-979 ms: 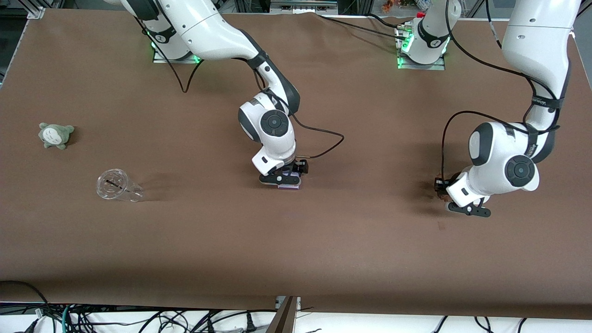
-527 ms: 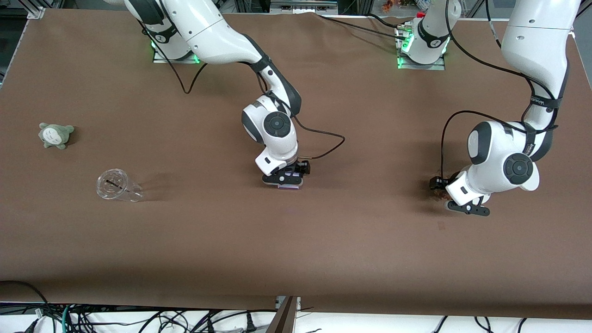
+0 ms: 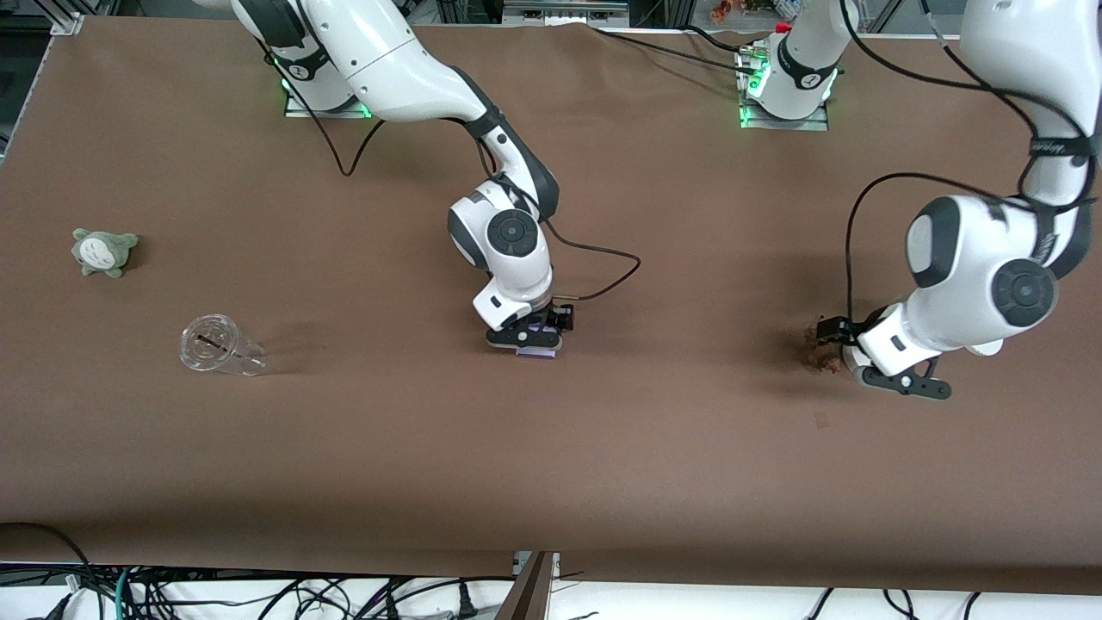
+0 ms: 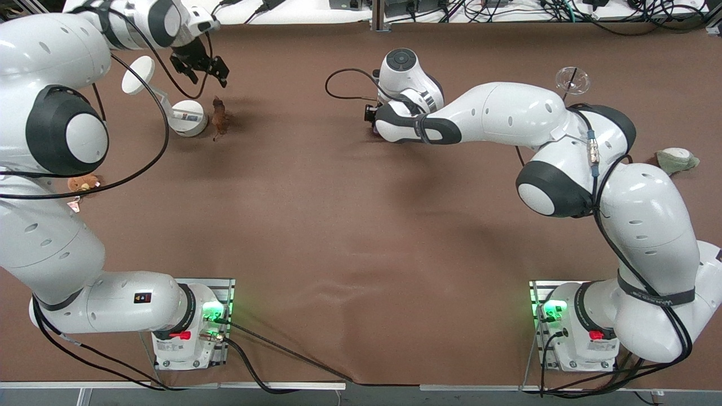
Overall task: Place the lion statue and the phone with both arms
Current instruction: 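Lower the lion beside the white lamp base and open the left gripper, then carry the box toward the glass cup while the left gripper withdraws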
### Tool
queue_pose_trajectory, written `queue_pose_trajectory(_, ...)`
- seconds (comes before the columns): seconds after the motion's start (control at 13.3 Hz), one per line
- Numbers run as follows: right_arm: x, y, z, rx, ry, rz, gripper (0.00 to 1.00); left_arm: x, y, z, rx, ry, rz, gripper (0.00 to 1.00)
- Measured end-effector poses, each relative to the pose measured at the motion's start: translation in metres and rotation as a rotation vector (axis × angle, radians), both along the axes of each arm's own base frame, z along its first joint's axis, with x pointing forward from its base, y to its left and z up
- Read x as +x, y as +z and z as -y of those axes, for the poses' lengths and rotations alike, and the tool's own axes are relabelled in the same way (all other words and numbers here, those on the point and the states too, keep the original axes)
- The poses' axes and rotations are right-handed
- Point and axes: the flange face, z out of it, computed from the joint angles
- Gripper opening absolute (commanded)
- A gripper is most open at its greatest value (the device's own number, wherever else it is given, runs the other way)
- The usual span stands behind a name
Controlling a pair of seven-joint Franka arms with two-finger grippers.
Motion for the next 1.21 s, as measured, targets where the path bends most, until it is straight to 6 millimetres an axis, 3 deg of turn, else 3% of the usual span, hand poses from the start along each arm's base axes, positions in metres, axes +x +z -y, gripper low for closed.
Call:
queue_pose_trajectory(0.15,0.025,0.016,0.024,-0.013,0.004,0.009,0.40,0.004,0.047,-0.002,0.004,0.000,0.009,1.00)
queue_pose_trajectory(0.23,0.042,0.029,0.045,-0.027,0.019,0.004,0.40,0.006,0.074,-0.004,0.016,-0.004,0.025,1.00)
queue_pose_trajectory(0.45,0.089,0.069,0.136,-0.090,0.060,-0.071,0.40,0.005,0.159,-0.012,0.080,-0.015,0.067,1.00)
queue_pose_trajectory(0.6,0.113,0.080,0.202,-0.114,0.069,-0.121,0.40,-0.002,0.207,-0.019,0.091,0.016,0.075,1.00)
queue_pose_trajectory(0.75,0.127,0.075,0.259,-0.128,0.075,-0.168,0.40,-0.005,0.230,-0.030,0.096,0.058,0.090,1.00)
queue_pose_trajectory(0.9,0.132,0.061,0.303,-0.135,0.084,-0.209,0.40,-0.010,0.236,-0.033,0.098,0.073,0.074,1.00)
queue_pose_trajectory(1.05,0.128,0.043,0.334,-0.140,0.083,-0.255,0.40,-0.014,0.241,-0.032,0.099,0.076,0.066,1.00)
queue_pose_trajectory(1.21,0.122,0.030,0.349,-0.143,0.088,-0.288,0.40,-0.020,0.246,-0.032,0.100,0.078,0.055,1.00)
